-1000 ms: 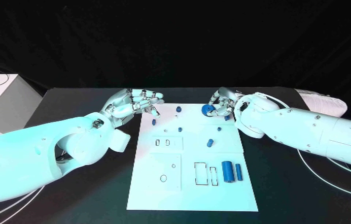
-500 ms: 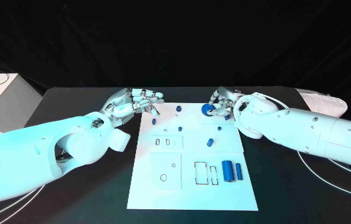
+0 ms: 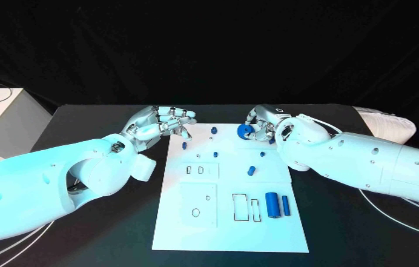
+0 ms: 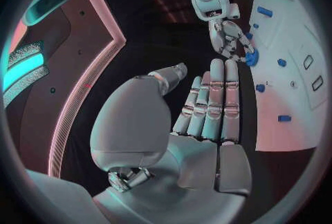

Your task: Assemble the parts on the task board

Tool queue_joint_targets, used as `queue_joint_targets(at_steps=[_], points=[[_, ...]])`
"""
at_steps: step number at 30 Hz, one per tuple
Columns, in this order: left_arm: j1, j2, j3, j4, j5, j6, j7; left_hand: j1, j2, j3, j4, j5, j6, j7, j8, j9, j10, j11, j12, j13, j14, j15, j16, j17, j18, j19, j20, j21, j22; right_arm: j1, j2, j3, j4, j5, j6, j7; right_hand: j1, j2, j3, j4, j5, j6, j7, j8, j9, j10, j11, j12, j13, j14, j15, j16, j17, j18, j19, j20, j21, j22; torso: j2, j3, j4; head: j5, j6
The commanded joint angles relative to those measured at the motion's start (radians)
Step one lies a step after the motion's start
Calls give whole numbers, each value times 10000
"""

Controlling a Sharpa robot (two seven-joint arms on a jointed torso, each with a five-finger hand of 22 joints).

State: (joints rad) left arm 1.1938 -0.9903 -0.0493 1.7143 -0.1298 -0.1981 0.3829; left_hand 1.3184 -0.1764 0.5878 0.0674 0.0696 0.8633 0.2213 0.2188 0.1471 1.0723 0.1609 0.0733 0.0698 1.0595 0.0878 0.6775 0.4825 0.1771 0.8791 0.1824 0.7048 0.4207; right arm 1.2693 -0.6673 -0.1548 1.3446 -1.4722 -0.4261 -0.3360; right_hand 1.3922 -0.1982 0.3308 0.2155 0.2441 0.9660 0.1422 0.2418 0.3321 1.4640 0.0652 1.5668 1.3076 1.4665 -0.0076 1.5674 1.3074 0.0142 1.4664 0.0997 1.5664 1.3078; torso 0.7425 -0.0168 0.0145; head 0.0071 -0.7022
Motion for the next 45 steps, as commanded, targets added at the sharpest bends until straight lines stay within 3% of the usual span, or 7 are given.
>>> queue_joint_targets(at_steps=[1, 8, 14, 20, 26, 39, 45], points=[[11, 6, 5, 4, -23, 180, 49, -29, 94, 5, -64, -54, -47, 133, 14, -14, -72, 32, -40, 11, -79, 7, 41, 3, 24, -88, 13, 61, 16, -6, -5, 6, 295, -847, -598, -208, -91, -98, 88, 25, -126, 125, -50, -5, 36, 1068, -84, 40, 2632, 1043, -63, 34, 2634, -142, 1044, -64, 44, 2630, -2, -6, -7, 0, 14], [11, 14, 4, 4, -23, 196, 43, -29, 94, 5, -64, -54, -47, 133, 14, -14, -72, 32, -40, 11, -79, 7, 41, 3, 24, -88, 13, 61, 16, -8, 142, 15, 1066, -1306, -847, -292, -155, -136, 105, 50, -242, 145, -56, -23, 38, 1068, -88, 40, 2632, 1043, -67, 34, 2634, -142, 1044, -71, 44, 2630, 11, -12, 7, -7, 8], [11, 36, 4, 8, -23, 204, 38, -20, 103, 14, -71, -52, -48, 132, 15, -14, -74, 31, -39, 11, -84, 6, 45, 2, 25, -97, 13, 75, 25, -24, 528, 15, 1270, -1493, -806, -296, -159, -135, 109, 53, -246, 147, -56, -24, 38, 1068, -89, 40, 2632, 1043, -67, 34, 2634, -142, 1044, -72, 44, 2630, 28, -17, 19, -23, 12], [11, 72, 4, 2, -23, 211, 36, -20, 103, 14, -71, -52, -48, 132, 15, -14, -74, 31, -39, 11, -84, 6, 45, 2, 25, -97, 13, 75, 25, -105, 989, -17, 1077, -1608, -738, -285, -162, -133, 114, 54, -249, 147, -57, -27, 38, 1068, -90, 40, 2632, 1043, -67, 34, 2634, -142, 1044, -72, 44, 2630, 28, -10, -4, 0, 0], [11, 91, 4, 1, -23, 216, 33, -20, 103, 14, -71, -52, -48, 132, 15, -14, -74, 31, -39, 11, -84, 6, 45, 2, 25, -97, 13, 75, 25, -194, 1344, -47, 729, -1633, -665, -288, -161, -127, 124, 55, -247, 147, -58, -30, 37, 1068, -92, 40, 2632, 1043, -67, 34, 2634, -142, 1044, -73, 44, 2630, 28, -3, 14, -29, 1], [11, 92, 5, -3, -23, 228, 14, -20, 103, 14, -71, -52, -48, 132, 15, -14, -74, 31, -39, 11, -84, 6, 45, 2, 25, -97, 13, 75, 25, -296, 1734, -58, 219, -1647, -396, -312, -164, -125, 146, 56, -240, 135, -56, -47, 34, 1068, -93, 40, 2632, 1043, -68, 34, 2634, -142, 1044, -74, 44, 2630, 33, 19, 4, 47, -80], [11, 92, 5, -7, -23, 232, 9, -20, 103, 14, -71, -52, -48, 132, 15, -14, -74, 31, -39, 11, -84, 6, 45, 2, 25, -97, 13, 75, 25, -327, 1815, -59, 40, -1623, -230, -317, -174, -130, 150, 60, -243, 125, -52, -57, 31, 1068, -91, 40, 2632, 1043, -68, 34, 2634, -142, 1044, -74, 44, 2630, 27, 10, 10, 56, -102]])
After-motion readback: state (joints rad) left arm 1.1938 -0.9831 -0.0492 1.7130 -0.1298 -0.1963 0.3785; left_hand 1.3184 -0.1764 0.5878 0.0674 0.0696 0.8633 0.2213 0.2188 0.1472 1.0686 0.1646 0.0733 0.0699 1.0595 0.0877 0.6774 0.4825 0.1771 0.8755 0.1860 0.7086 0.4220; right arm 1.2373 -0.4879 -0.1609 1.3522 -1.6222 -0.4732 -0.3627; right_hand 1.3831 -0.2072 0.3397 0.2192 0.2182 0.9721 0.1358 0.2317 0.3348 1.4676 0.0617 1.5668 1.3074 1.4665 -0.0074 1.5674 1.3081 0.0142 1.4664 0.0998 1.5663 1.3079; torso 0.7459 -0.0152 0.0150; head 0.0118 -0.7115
